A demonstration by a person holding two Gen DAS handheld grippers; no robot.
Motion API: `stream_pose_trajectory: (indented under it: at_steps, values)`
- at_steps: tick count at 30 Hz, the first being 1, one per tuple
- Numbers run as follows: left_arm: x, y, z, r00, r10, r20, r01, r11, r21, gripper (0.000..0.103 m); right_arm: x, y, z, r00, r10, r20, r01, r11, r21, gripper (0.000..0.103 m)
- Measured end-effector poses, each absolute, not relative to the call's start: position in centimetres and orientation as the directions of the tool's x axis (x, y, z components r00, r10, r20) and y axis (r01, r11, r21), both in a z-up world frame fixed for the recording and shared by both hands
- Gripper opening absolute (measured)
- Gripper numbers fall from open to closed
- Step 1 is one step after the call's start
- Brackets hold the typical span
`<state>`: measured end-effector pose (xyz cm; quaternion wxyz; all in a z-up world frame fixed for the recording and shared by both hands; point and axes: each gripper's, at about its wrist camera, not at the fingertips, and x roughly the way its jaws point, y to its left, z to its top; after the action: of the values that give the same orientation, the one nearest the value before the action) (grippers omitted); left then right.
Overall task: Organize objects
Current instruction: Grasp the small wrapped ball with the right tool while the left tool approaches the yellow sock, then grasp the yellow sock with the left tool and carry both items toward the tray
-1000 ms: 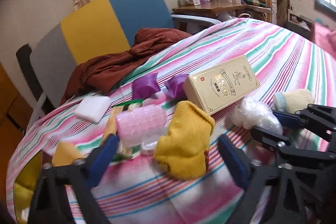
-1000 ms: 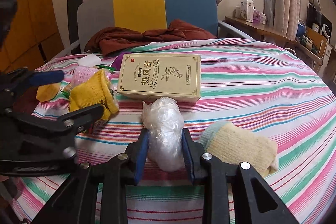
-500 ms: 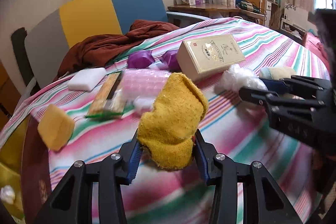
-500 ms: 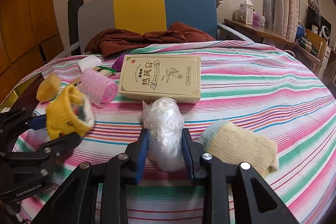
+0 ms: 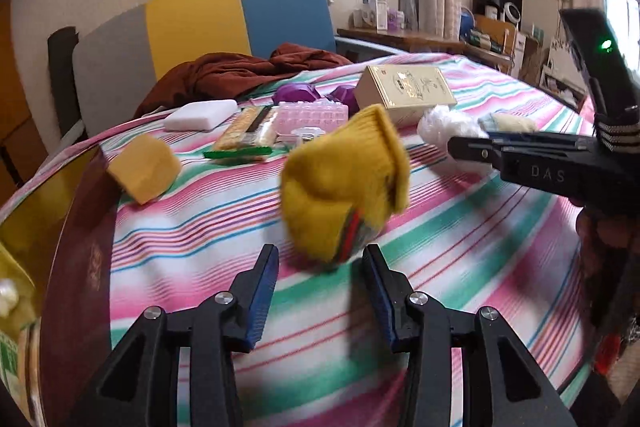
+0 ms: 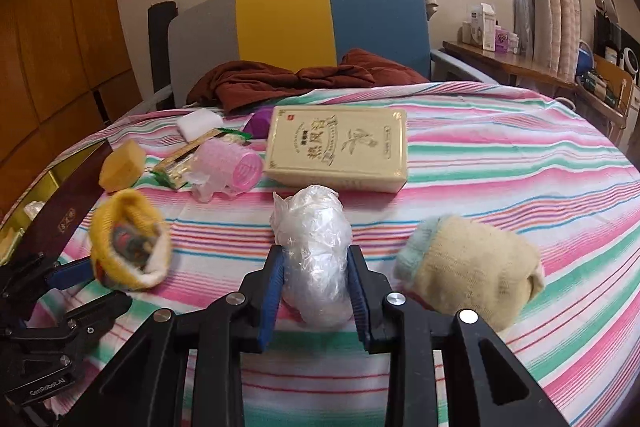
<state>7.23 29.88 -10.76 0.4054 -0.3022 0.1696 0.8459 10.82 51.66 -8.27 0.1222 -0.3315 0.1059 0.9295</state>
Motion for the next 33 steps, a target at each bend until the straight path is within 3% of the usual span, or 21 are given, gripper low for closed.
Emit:
stream_pose_trajectory:
  at_steps: [6,8,10,11,14,18,21,26,33]
  values:
    - [7.6,30.5,-10.2,-0.492,0.568,-0.66,-0.796,-0.601,0.076,0.042,11.8,49.8,-8.3,-0.75,0.123,-0.649,-0.301,-0.938,0.17,0.03]
    - [8.0,30.9,-9.6,-0.484,0.586,-0.649,-0.813,-0.577,0.086,0.05,12.2,49.6,-8.3,-0.745,0.132,-0.653,-0.321,-0.93,0.179,0.03]
    - [8.3,31.2,-9.0,-0.511,0.587,-0.628,-0.81,-0.572,0.125,0.095,12.7,49.8,-8.4,-0.741,0.143,-0.656,-0.352,-0.915,0.198,0.03]
    - [8.4,31.3,-8.5,-0.532,0.589,-0.609,-0.804,-0.578,0.143,0.103,12.9,50.0,-8.4,-0.739,0.148,-0.657,-0.367,-0.907,0.208,0.03]
    - [8.4,32.2,-7.3,-0.507,0.635,-0.584,-0.83,-0.543,0.129,0.103,13.2,50.5,-8.5,-0.74,0.141,-0.658,-0.383,-0.893,0.238,0.03]
    - [6.2,34.8,-8.0,-0.452,0.607,-0.653,-0.839,-0.538,0.081,0.1,13.4,50.6,-8.6,-0.74,0.146,-0.656,-0.396,-0.884,0.249,0.03]
    - [4.4,35.5,-9.8,-0.36,0.581,-0.73,-0.83,-0.557,-0.035,0.053,13.5,50.7,-8.9,-0.737,0.142,-0.661,-0.402,-0.878,0.26,0.031]
    - [3.7,33.8,-10.3,-0.324,0.629,-0.707,-0.809,-0.572,-0.138,0.051,13.7,50.6,-9.3,-0.739,0.144,-0.658,-0.408,-0.873,0.267,0.031]
    - [5.9,31.6,-10.3,-0.374,0.629,-0.681,-0.808,-0.582,-0.093,0.05,13.6,49.9,-8.9,-0.734,0.119,-0.669,-0.402,-0.87,0.286,0.03]
